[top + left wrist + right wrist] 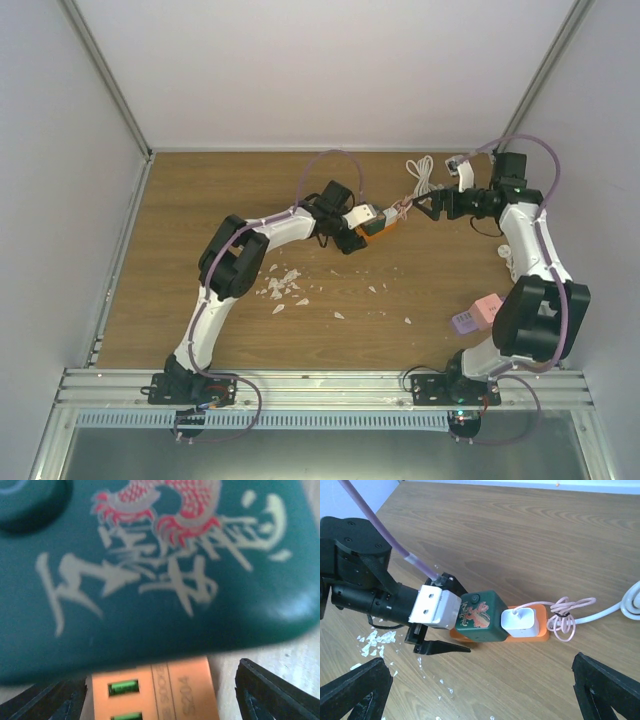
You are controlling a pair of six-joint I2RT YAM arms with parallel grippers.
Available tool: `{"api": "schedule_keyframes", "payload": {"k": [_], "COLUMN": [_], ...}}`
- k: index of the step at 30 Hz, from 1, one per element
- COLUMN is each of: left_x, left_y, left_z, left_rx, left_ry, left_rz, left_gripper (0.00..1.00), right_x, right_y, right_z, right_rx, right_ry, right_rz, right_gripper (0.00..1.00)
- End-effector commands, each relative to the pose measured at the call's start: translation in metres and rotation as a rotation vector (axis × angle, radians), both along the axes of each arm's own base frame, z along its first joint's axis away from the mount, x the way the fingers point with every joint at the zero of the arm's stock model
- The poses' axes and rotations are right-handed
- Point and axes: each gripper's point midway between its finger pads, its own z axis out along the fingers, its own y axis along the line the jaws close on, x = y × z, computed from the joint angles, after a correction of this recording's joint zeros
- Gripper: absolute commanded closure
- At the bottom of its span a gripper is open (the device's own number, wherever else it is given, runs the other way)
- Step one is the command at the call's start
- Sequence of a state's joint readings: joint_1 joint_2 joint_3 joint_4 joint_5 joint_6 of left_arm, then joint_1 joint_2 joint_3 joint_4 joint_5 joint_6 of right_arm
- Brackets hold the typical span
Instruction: Pull the plug off the socket
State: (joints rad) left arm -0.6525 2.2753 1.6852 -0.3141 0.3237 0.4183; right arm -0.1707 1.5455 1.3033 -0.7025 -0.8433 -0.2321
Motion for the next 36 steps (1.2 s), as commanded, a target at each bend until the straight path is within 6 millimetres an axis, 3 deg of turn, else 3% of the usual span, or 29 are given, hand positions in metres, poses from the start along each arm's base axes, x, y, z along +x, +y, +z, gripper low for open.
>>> {"api": "schedule_keyframes", "payload": {"k": [1,8,14,27,36], "left_x": [0.017,0.012,-0.011,-0.067,-0.106], "left_y": [-0.006,-0.006,0.011,0.064,0.103], "left_z": [-0.002,-0.002,-0.003,0.004,-0.008], "left_rx": [0.028,0.036,0.078,0.071,0.094], "left_ry": [-0.054,-0.063,-0.084,0.017,0.057], "left_rz": [0.041,0.004,-0.08,-0.251,-0.342], "left_gripper": [0.21,0.42,0.61,0.63,0.64], "right_x": [-0.008,-0.01,-0.014,-0.028,-0.04], "right_y": [-0.005,-0.011,-0.01,0.002,0.01], "right_z": [0.01,0.011,0.011,-0.002,-0.005], "right_rx": [-0.002,-0.022,-0.063,-0.071,-0.091], "right_ry": [-0.029,-0.047,-0.096,-0.152,-0.187], "right_rz": [-0.004,-0.002,0.048,0.158,0.201], "right_gripper": [0.0,0.01,0.0,0.0,0.01]}}
